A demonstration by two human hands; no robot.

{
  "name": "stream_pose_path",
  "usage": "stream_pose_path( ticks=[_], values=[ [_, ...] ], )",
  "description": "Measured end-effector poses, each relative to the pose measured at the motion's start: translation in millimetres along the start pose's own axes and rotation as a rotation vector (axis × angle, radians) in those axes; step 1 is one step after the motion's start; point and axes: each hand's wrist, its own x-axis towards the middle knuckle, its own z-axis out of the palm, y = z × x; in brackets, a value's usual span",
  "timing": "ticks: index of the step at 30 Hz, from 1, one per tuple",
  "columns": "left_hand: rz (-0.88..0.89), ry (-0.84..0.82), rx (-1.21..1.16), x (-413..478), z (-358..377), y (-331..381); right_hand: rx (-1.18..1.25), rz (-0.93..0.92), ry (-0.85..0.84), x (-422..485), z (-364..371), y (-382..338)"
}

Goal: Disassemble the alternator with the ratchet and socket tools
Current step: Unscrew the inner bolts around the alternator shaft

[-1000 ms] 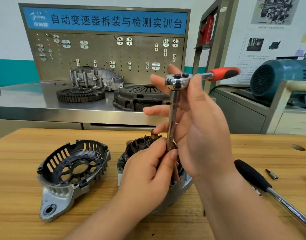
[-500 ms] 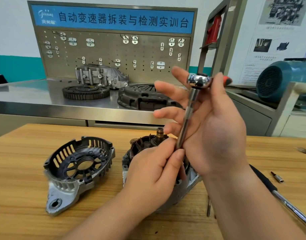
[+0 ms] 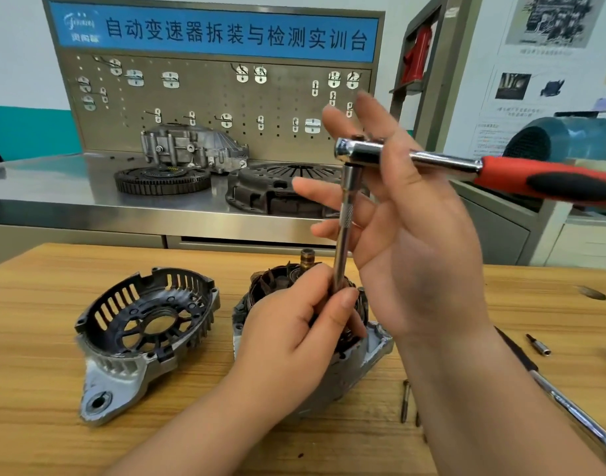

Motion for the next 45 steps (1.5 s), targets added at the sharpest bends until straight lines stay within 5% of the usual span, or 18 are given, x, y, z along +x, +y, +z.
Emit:
stream_pose_path(
  ticks=[6,16,27,37,45],
  values=[
    [-0.018,-0.020,-0.031,1,-3,3,0.045,0.218,-0.018,2,-3,-2],
    [-0.079,-0.021,-0.094,3,-3,6,-0.141,-0.140,-0.078,1,-3,-4],
    [-0.029,-0.068,-0.013,3,-6,2,0.129,0.234,-0.091,5,-7,-2],
    [-0.101,-0.028,-0.021,4,-2,6,-0.250,-0.237,-0.079,5,-10,-1],
    [-0.047,-0.075,-0.019,1,-3,2,0.144,0.160,-0.121,5,-9,2]
  ],
)
